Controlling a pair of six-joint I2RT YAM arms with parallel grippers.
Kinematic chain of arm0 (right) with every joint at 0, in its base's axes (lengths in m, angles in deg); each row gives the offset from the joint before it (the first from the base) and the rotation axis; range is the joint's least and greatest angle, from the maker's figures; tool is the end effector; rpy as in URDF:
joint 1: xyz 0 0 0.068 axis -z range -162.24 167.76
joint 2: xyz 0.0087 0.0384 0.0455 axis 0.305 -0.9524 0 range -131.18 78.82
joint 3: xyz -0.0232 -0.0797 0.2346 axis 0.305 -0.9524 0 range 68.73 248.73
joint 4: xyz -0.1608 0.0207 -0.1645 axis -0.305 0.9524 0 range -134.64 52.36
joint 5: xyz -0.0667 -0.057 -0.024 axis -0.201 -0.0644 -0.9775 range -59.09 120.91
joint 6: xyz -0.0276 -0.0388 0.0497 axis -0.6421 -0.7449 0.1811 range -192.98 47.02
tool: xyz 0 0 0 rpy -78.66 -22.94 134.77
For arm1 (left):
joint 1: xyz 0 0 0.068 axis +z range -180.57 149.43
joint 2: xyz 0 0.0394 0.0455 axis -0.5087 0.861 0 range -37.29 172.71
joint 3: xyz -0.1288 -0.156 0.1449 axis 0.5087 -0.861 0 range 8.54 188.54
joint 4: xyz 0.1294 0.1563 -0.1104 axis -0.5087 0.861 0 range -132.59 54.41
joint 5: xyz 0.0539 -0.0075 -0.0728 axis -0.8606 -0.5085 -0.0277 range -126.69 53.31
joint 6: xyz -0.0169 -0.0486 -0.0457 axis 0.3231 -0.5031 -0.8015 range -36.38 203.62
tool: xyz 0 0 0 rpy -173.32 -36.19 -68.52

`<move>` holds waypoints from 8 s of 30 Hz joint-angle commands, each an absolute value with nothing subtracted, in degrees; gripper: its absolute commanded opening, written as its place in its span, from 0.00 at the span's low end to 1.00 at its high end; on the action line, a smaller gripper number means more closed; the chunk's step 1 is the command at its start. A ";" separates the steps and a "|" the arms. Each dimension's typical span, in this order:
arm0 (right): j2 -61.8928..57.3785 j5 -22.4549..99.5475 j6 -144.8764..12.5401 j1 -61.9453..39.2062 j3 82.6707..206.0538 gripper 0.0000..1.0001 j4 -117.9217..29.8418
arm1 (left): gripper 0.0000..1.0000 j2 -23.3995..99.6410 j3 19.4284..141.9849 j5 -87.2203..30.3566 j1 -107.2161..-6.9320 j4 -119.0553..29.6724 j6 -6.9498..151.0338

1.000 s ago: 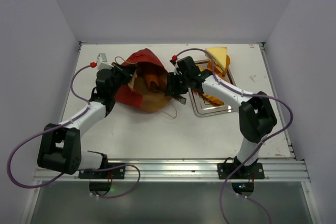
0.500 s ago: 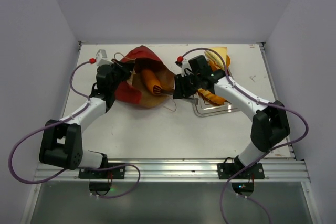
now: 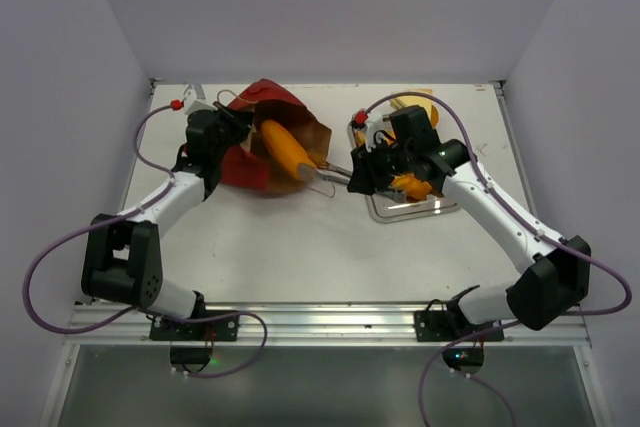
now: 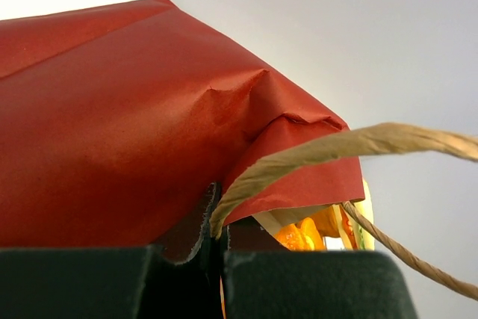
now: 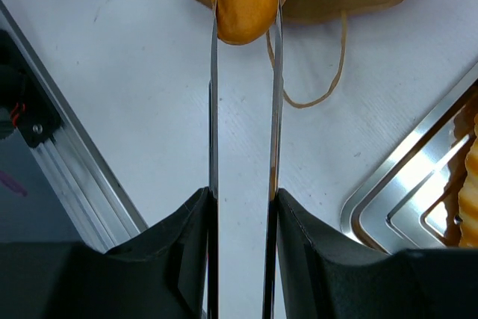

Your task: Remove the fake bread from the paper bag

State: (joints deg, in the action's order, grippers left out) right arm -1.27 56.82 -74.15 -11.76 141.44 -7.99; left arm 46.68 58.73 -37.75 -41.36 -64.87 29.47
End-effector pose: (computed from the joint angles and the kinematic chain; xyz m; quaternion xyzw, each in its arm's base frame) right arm 0.2370 0.1621 0.2952 -0.3218 0.8420 0.2934 0.3185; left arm 0.3260 -0.0611 0.2574 -0.2915 0.7174 -0.3336 0.5377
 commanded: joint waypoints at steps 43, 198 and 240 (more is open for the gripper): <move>27.50 49.54 -119.13 12.66 127.27 0.00 19.70 | 0.00 37.43 61.97 -35.47 -34.27 -57.97 38.53; -2.65 51.74 -96.54 -14.67 130.26 0.43 -16.76 | 0.71 59.05 96.07 -5.14 -15.19 -34.33 43.08; -10.05 44.79 -87.30 -20.83 123.13 0.86 -25.21 | 0.99 26.18 75.78 -7.43 -15.19 -34.07 52.24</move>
State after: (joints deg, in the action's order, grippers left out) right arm -14.56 41.87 -85.91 -20.50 122.51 -25.76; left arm 29.39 76.98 -10.24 -15.59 -31.34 52.86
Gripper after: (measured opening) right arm 0.843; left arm 0.994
